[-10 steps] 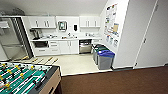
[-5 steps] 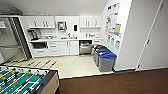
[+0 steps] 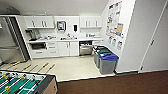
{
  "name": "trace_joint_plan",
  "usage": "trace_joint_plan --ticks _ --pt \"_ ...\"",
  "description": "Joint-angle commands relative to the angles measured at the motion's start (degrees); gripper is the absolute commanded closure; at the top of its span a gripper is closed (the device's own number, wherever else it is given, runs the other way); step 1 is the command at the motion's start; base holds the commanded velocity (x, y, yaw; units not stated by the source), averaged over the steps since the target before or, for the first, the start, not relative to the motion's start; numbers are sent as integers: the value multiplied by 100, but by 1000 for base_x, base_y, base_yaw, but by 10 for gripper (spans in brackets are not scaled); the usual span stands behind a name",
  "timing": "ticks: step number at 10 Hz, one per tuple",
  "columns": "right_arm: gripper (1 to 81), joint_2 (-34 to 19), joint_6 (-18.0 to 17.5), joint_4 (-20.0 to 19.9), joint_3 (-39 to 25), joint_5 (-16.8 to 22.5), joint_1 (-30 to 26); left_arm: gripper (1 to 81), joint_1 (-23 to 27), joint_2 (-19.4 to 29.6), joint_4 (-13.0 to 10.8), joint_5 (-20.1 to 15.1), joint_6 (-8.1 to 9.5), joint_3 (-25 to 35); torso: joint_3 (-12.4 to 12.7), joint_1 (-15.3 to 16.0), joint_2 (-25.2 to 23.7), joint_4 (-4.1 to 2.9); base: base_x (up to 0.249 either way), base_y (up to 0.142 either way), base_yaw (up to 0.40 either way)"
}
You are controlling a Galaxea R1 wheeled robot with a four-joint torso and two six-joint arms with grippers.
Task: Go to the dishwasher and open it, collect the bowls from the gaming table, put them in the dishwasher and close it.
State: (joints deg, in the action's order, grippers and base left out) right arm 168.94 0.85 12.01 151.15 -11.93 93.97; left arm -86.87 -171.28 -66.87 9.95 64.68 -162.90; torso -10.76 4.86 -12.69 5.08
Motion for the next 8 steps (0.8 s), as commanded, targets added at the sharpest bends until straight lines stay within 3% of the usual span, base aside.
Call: trace_joint_plan --ticks 1,8 --pt "811 -24 29 118 -17 262 -198 811 236 49 24 -195 -8 -40 0 0 0 0 226 0 0" --pt "811 -7 29 118 1 262 -181 811 245 32 24 -195 -8 -40 0 0 0 0 228 0 0"
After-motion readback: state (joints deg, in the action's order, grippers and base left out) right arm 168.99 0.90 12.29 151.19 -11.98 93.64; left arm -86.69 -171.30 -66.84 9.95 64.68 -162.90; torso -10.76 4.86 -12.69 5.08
